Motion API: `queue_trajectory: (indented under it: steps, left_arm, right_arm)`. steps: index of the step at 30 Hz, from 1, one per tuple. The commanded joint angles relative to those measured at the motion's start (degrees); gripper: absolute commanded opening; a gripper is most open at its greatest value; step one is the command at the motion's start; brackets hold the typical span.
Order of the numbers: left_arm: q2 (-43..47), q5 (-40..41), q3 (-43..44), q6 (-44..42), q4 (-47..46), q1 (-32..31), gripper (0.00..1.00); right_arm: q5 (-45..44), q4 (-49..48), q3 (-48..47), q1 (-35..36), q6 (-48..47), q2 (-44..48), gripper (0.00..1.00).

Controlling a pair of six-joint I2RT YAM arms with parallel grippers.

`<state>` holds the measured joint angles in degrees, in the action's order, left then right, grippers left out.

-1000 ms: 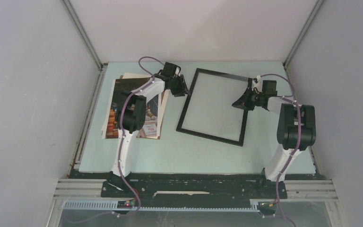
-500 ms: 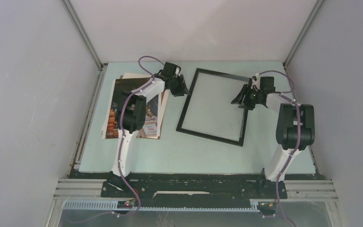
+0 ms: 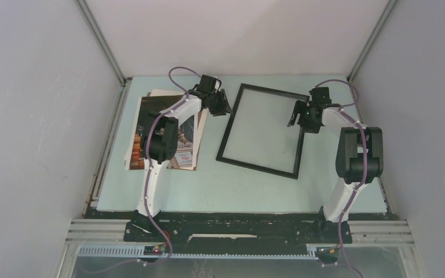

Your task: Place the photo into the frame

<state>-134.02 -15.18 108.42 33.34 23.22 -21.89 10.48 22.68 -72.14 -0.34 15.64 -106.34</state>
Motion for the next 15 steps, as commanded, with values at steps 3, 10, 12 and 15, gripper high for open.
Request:
queue_trajectory:
  steps: [3, 10, 12, 15]
  left_arm:
    - [5.08, 0.49, -1.80, -1.53, -2.04, 0.18, 0.44]
    - [4.78, -0.29, -1.68, -1.44, -2.08, 0.44, 0.48]
    - [4.65, -0.67, -1.63, -1.43, -2.18, 0.44, 0.48]
    - [4.48, -0.94, -1.56, -1.35, -2.30, 0.44, 0.48]
  right_arm:
    - [-13.49, 5.16, -2.92, 0.16, -0.40, 4.21, 0.86]
    - [7.07, -4.21, 4.11, -4.64, 4.38, 4.41, 0.78]
    - [10.69, -5.45, 4.76, -5.53, 5.69, 4.18, 0.72]
    - [12.33, -6.27, 6.34, -5.75, 6.94, 4.36, 0.67]
